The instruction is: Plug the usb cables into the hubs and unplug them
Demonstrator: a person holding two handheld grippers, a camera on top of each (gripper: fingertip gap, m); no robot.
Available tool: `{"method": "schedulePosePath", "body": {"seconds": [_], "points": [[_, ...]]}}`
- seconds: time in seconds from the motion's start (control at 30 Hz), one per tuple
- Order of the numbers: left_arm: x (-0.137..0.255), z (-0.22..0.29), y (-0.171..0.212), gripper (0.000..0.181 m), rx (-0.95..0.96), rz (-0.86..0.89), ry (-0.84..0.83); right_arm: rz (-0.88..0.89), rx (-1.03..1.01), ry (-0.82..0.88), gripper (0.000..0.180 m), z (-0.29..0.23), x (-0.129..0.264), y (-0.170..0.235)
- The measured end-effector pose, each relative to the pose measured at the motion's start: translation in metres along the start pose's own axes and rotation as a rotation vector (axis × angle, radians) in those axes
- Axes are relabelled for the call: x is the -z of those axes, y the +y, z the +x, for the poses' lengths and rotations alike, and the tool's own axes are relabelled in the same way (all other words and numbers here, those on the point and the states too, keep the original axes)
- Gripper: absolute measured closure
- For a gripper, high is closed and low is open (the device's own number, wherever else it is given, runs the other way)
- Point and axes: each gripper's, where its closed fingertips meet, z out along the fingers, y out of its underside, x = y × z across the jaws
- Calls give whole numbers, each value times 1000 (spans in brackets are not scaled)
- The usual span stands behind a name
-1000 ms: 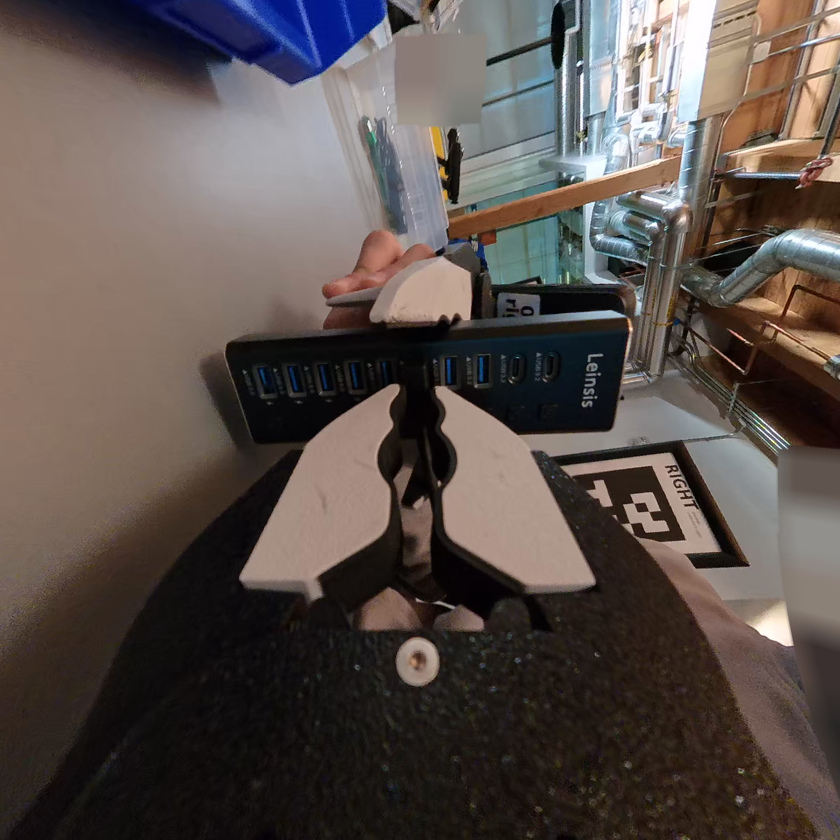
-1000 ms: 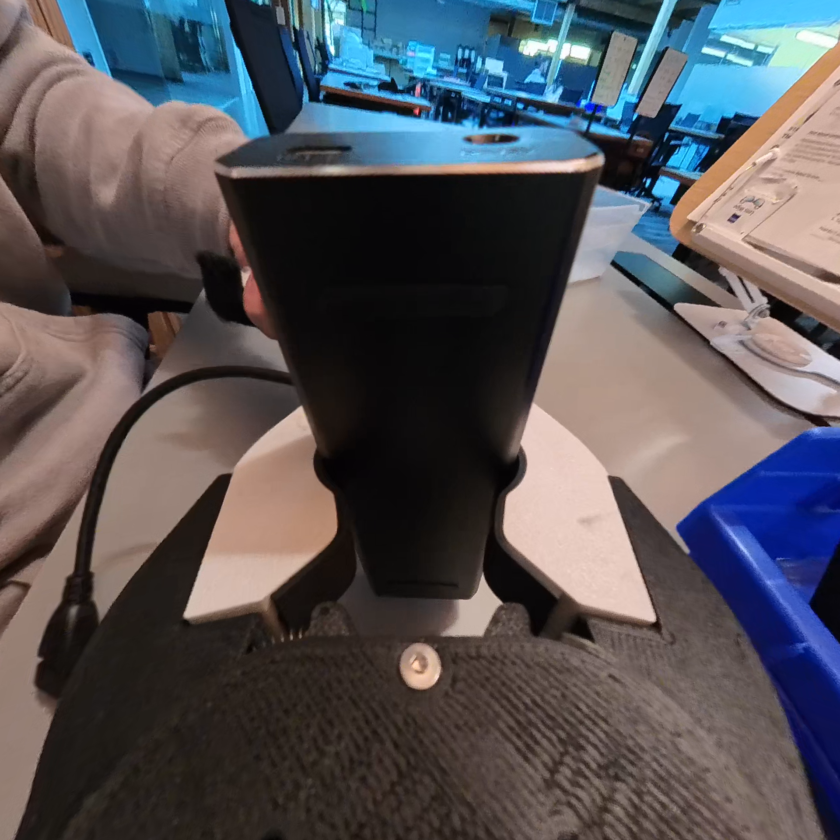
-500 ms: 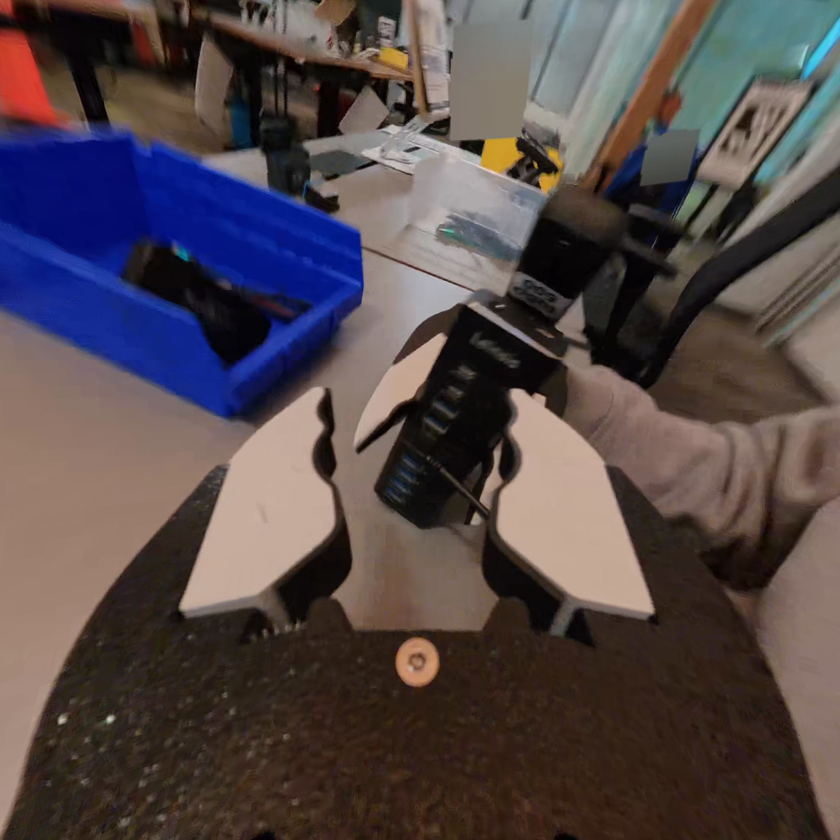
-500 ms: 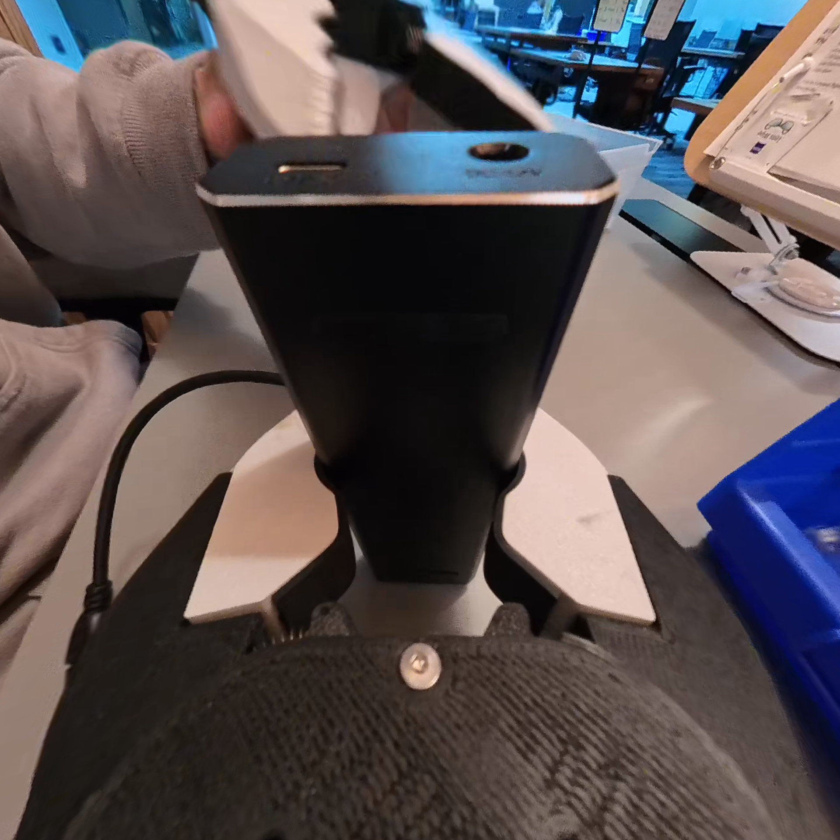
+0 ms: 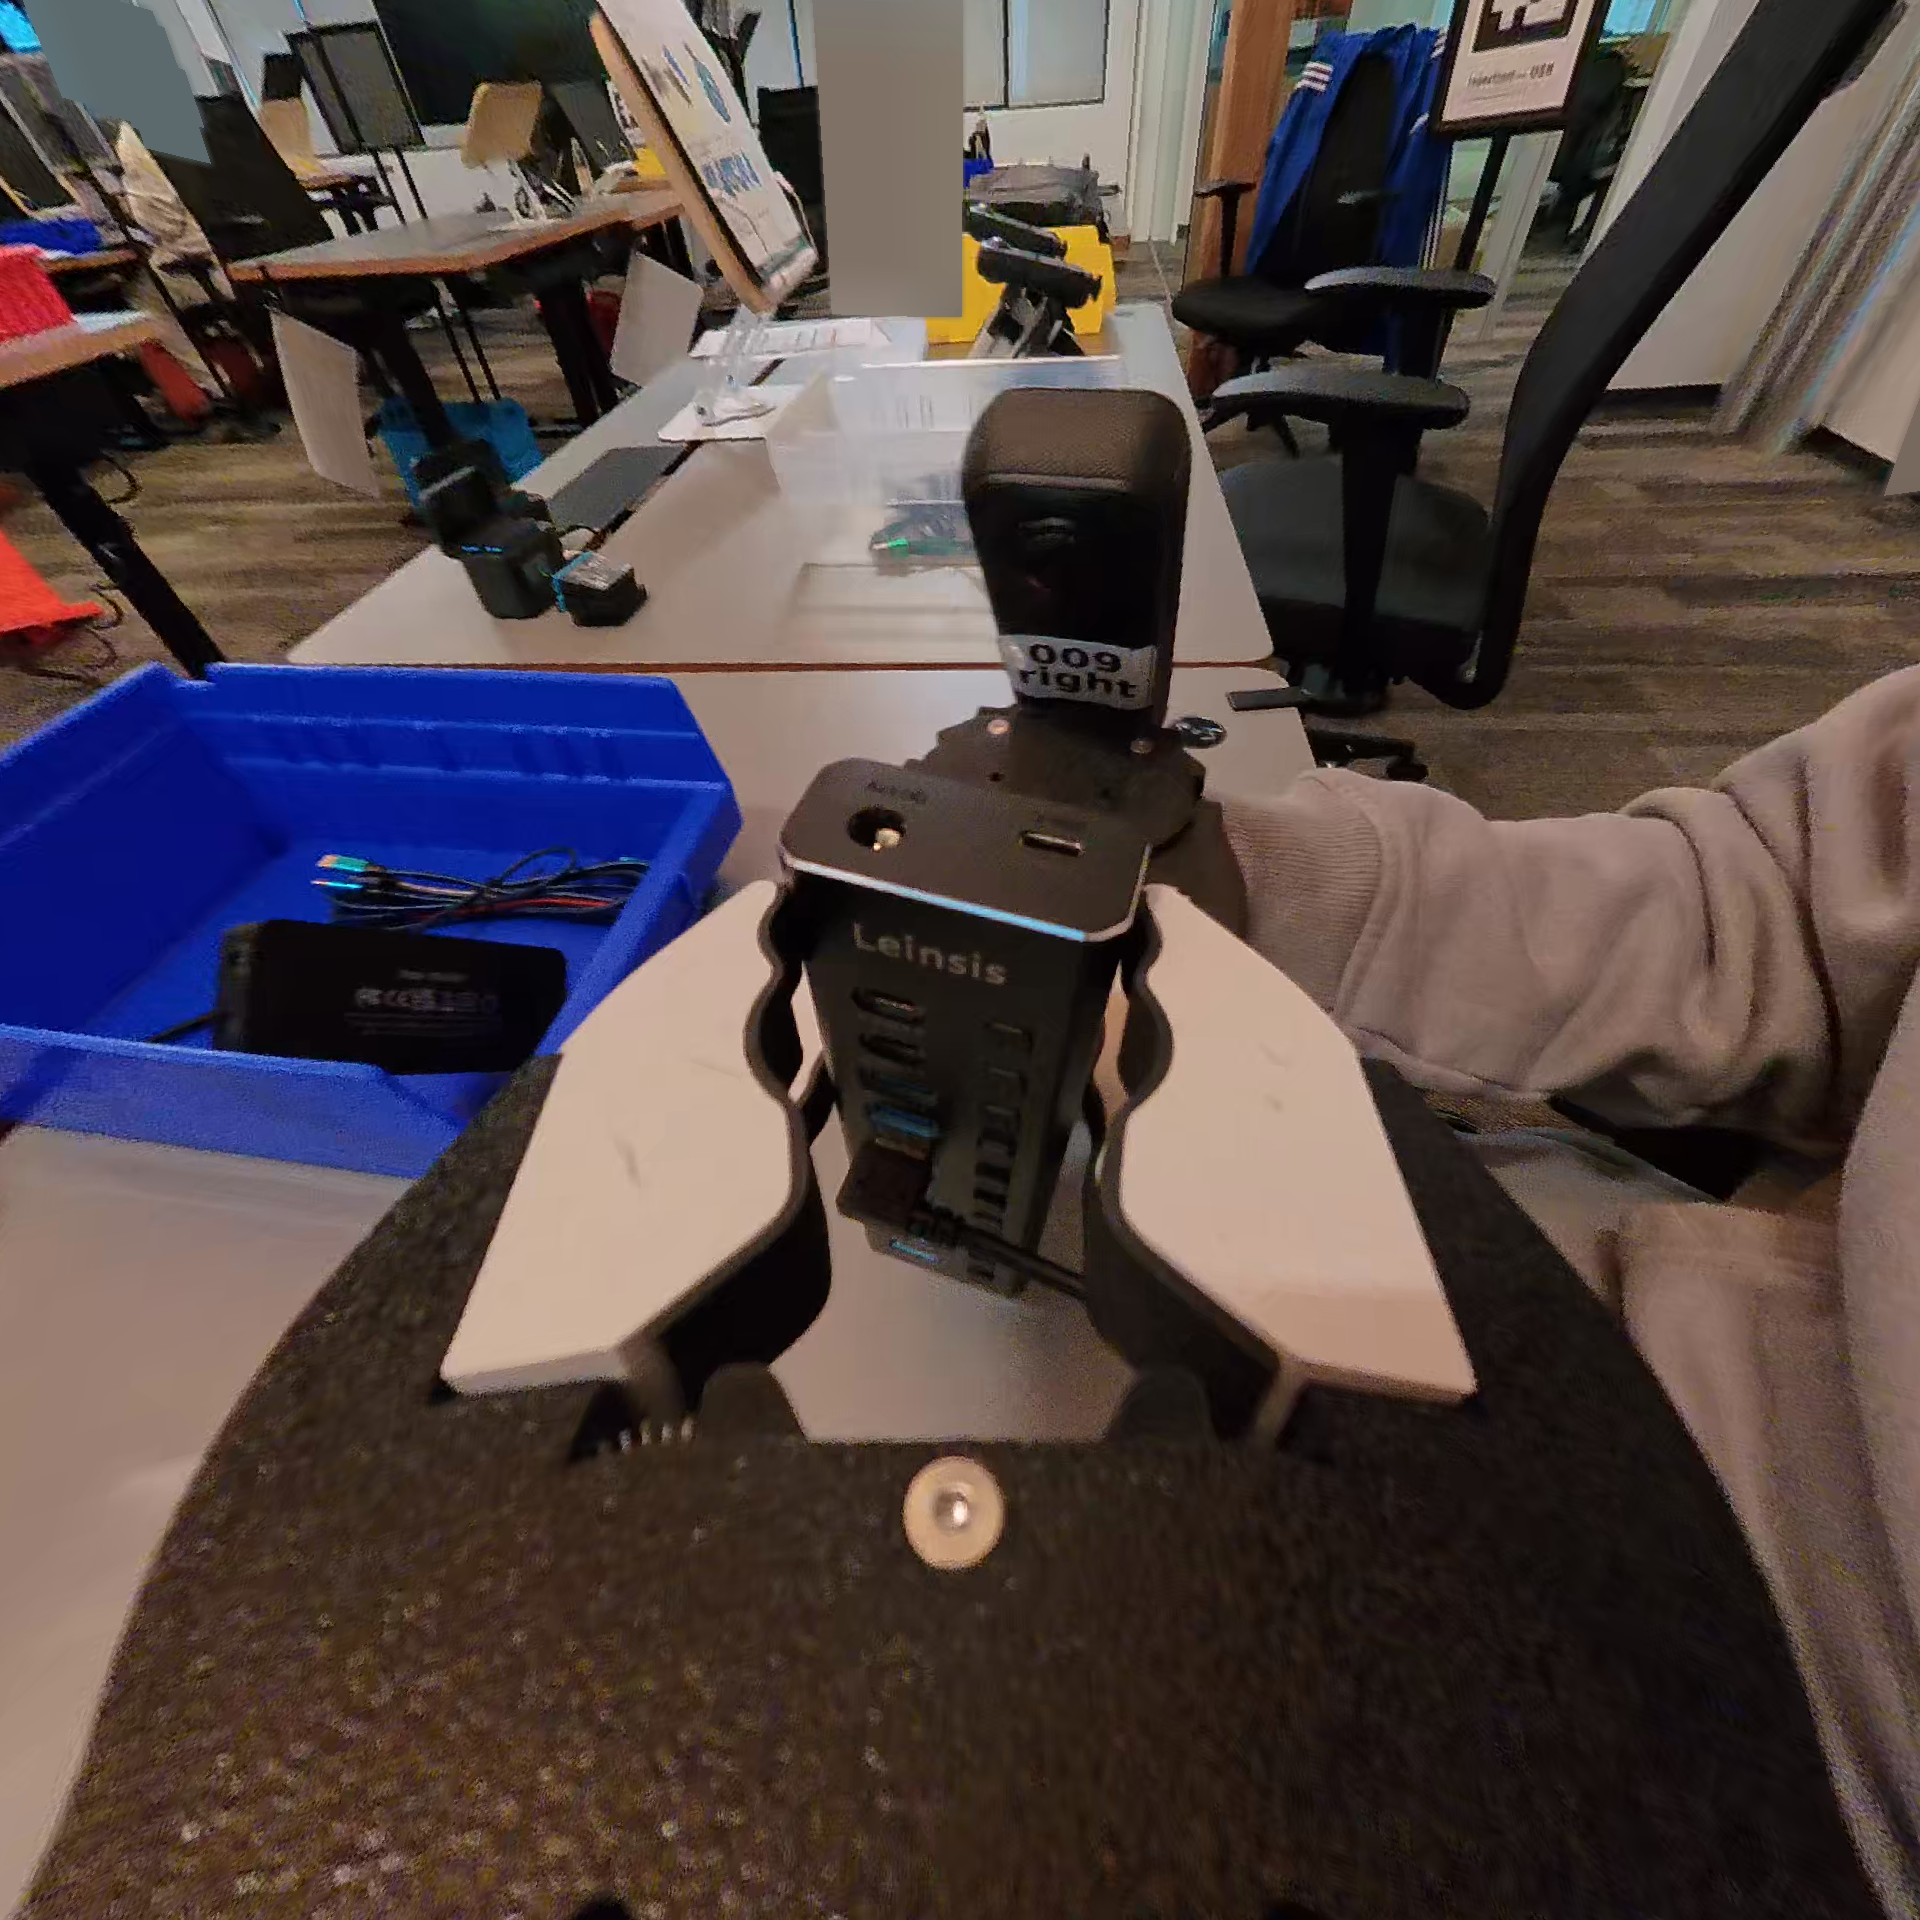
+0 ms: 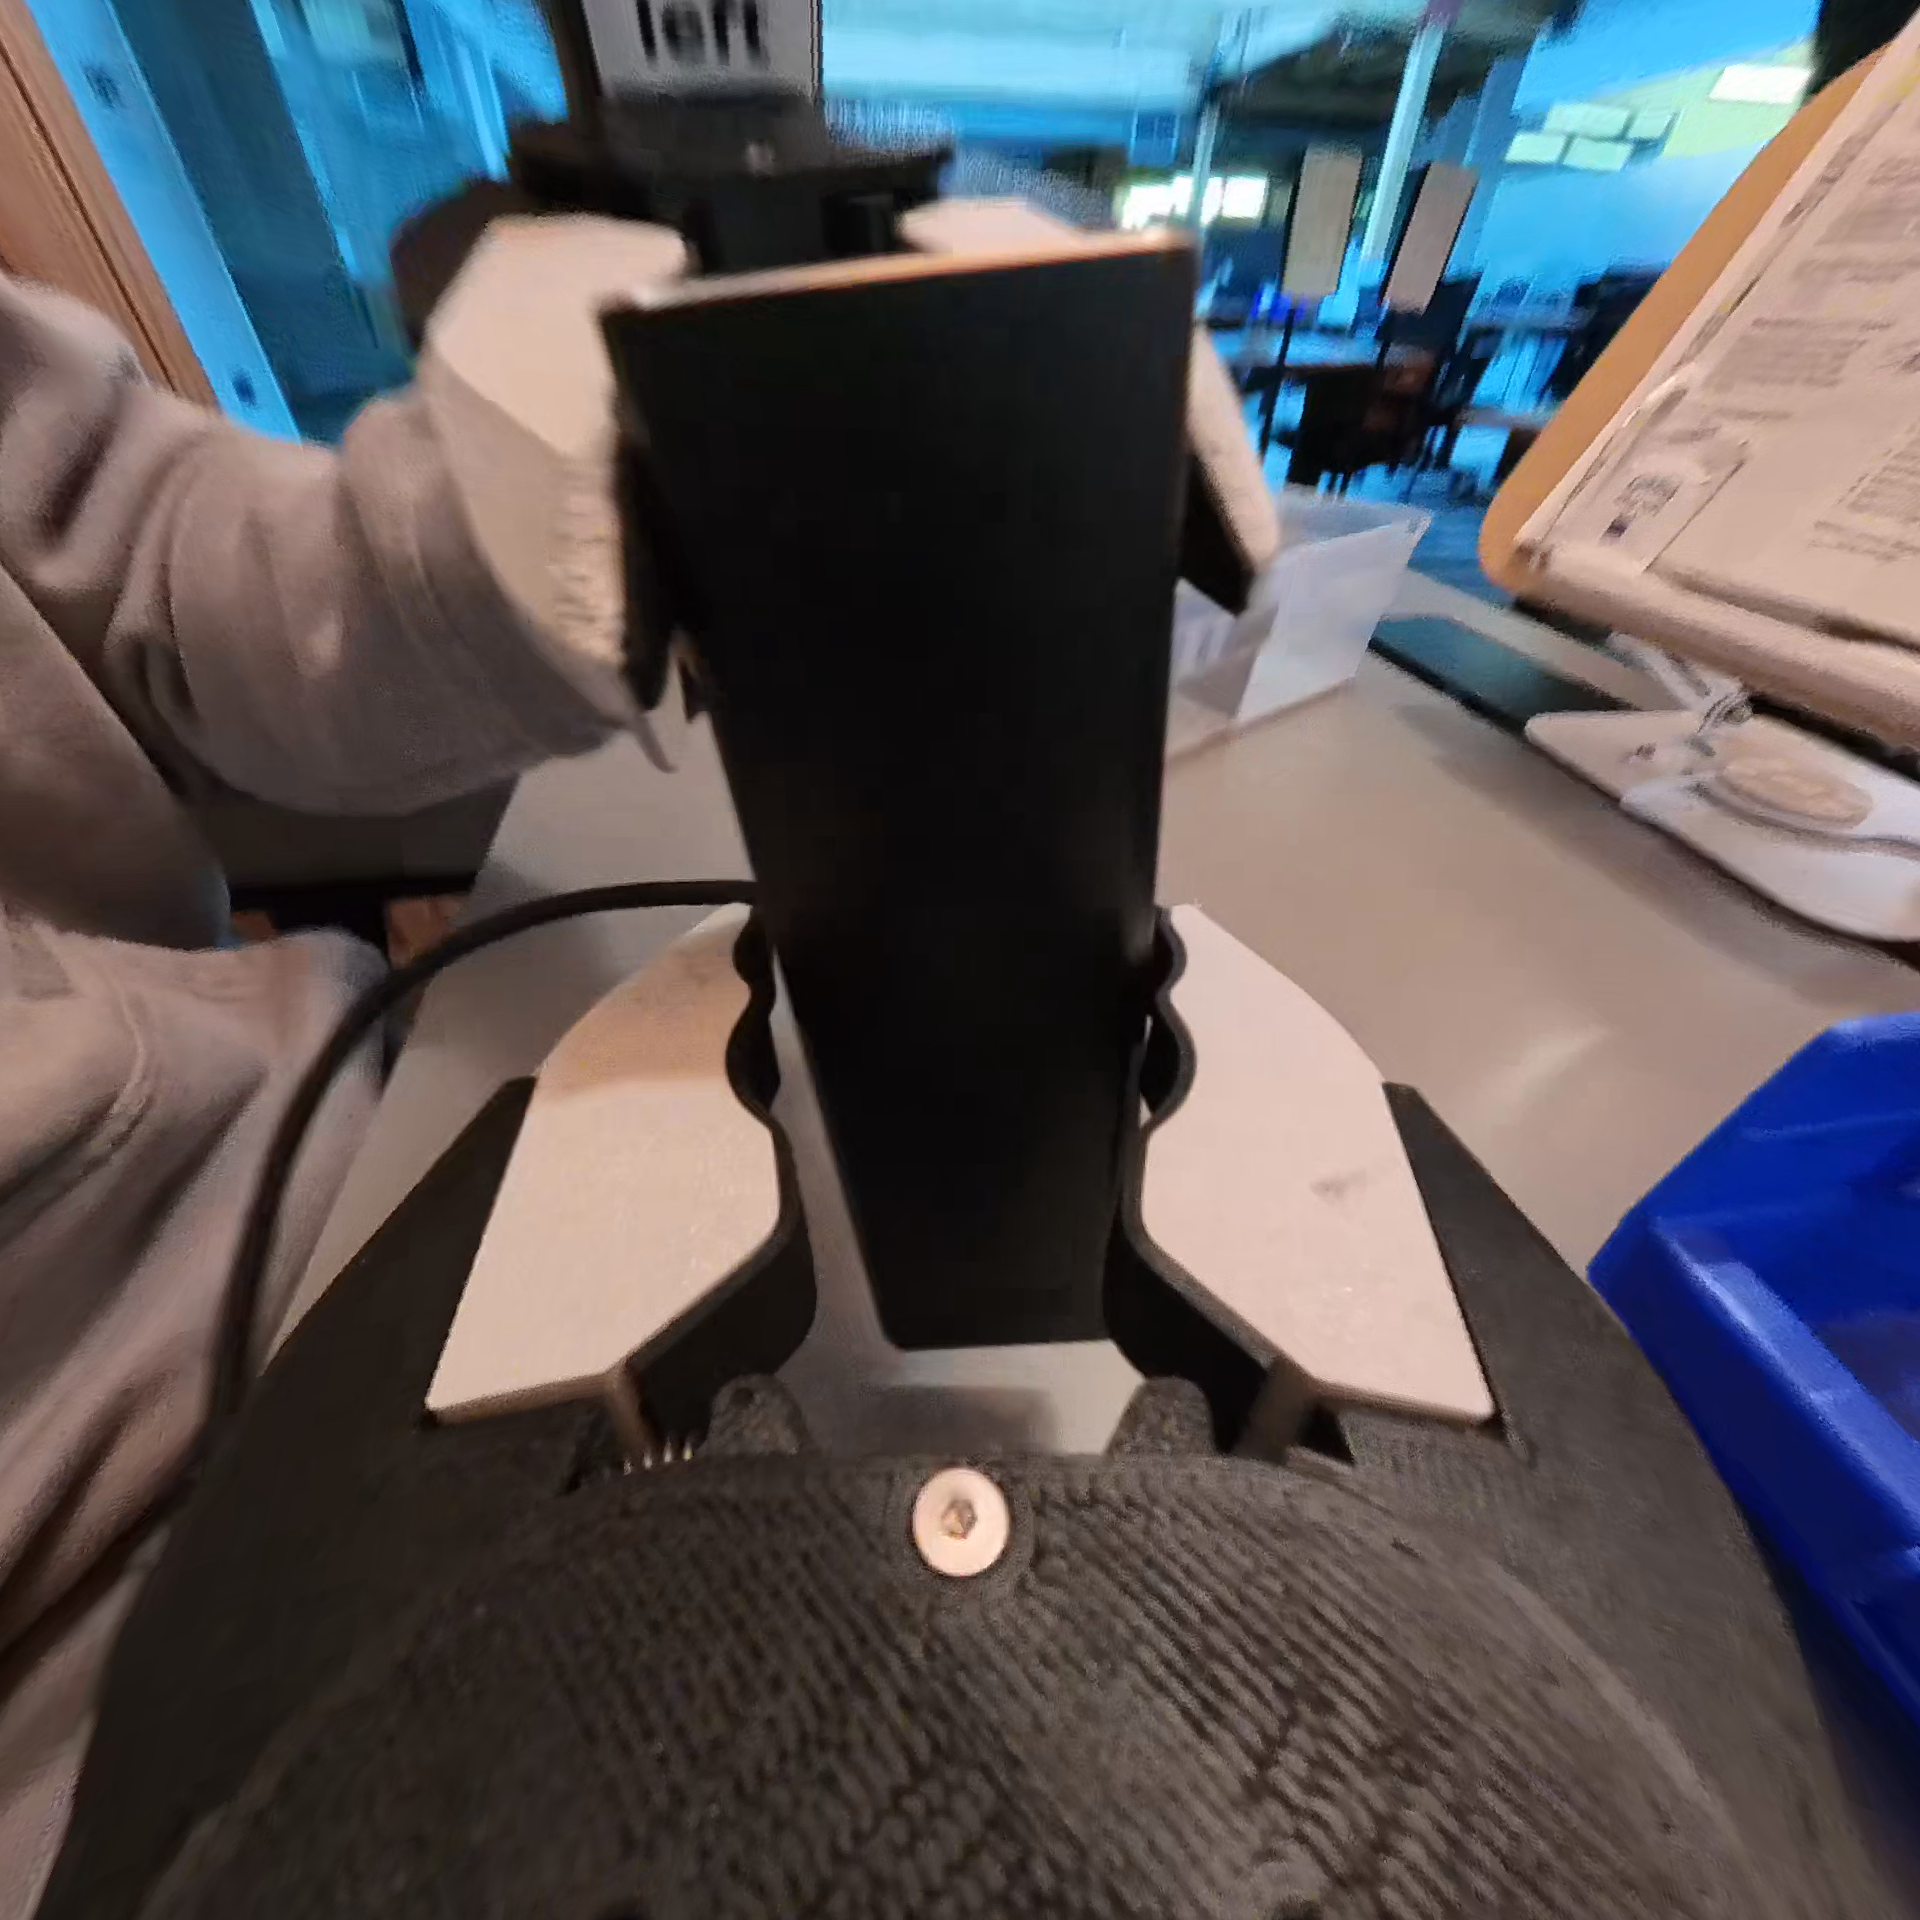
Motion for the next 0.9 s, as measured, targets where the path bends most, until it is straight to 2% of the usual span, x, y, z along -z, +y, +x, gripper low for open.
{"method": "schedulePosePath", "body": {"seconds": [0.07,0.13,0.23,0.33,0.47,0.57,0.6,0.67,0.9], "points": [[9,-9,-4,121,-6,-8,-38,102,-34,16,112,5,7,-16],[13,-14,-5,121,-26,-38,-62,126,-11,51,111,8,10,-22],[13,-13,-5,121,-45,-63,-61,89,18,103,103,11,2,-19],[12,-11,-7,121,-39,-49,-47,113,23,107,119,9,-3,-23],[12,-10,-6,121,-42,-54,-42,104,10,91,119,7,-6,-20],[13,-6,-10,121,-52,-34,-23,77,-3,77,112,5,-12,-13],[15,-6,-15,121,-46,-15,-17,91,-1,73,118,4,-13,-15],[16,-4,-18,121,-46,-10,-4,81,12,69,118,2,-13,-16],[18,-12,-17,121,-28,12,-75,87,-8,108,117,8,-15,-16]]}}
